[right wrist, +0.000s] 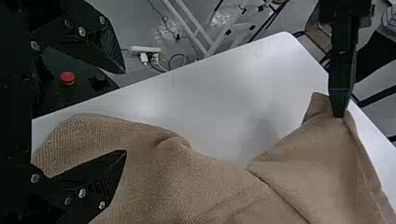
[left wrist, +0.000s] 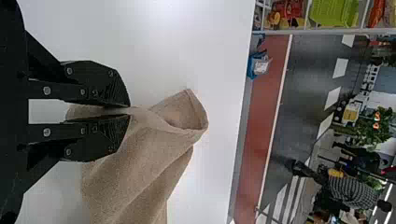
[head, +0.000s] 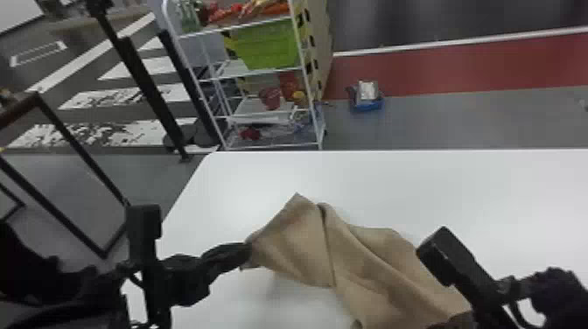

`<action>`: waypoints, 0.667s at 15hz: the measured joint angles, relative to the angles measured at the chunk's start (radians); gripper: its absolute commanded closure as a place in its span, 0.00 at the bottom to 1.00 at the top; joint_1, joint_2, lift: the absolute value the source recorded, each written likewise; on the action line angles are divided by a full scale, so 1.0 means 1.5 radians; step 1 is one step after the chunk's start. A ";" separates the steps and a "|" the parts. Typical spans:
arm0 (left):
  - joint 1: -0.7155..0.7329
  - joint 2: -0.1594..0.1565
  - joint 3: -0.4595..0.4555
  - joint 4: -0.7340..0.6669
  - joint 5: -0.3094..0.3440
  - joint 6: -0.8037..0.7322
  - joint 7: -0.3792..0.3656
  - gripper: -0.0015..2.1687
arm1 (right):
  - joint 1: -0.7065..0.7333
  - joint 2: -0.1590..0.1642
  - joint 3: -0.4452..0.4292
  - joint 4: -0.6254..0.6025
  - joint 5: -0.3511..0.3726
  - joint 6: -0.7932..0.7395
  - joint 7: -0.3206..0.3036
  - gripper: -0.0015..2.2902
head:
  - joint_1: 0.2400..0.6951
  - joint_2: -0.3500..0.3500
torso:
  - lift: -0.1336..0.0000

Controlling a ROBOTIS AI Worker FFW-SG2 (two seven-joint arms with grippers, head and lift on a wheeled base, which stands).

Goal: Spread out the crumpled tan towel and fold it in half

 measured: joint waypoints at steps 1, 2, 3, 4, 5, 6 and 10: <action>0.000 0.000 0.000 0.001 0.000 0.000 0.000 0.46 | -0.002 0.000 0.012 0.010 0.006 0.000 0.000 0.18 | 1.00 1.00 | 0.07; 0.000 0.000 -0.001 0.001 0.000 0.000 0.000 0.46 | -0.004 0.000 0.025 0.020 0.010 0.000 0.000 0.22 | 1.00 1.00 | 0.07; 0.000 0.000 -0.001 0.001 0.000 0.000 0.000 0.46 | -0.006 0.000 0.037 0.028 0.015 0.000 0.000 0.22 | 1.00 1.00 | 0.07; 0.000 0.000 -0.001 0.001 -0.001 -0.001 0.000 0.46 | -0.009 0.000 0.047 0.034 0.023 0.000 0.000 0.22 | 1.00 1.00 | 0.07; 0.001 0.000 -0.001 0.001 -0.001 -0.001 0.000 0.46 | -0.010 0.000 0.057 0.038 0.035 0.000 0.000 0.22 | 1.00 1.00 | 0.07; 0.001 0.000 0.000 0.001 -0.001 -0.001 0.000 0.46 | -0.012 0.000 0.062 0.041 0.046 0.000 0.000 0.22 | 1.00 1.00 | 0.07; 0.001 0.000 0.001 0.001 -0.001 -0.002 0.000 0.46 | -0.021 -0.004 0.068 0.045 0.072 0.000 0.000 0.22 | 1.00 1.00 | 0.07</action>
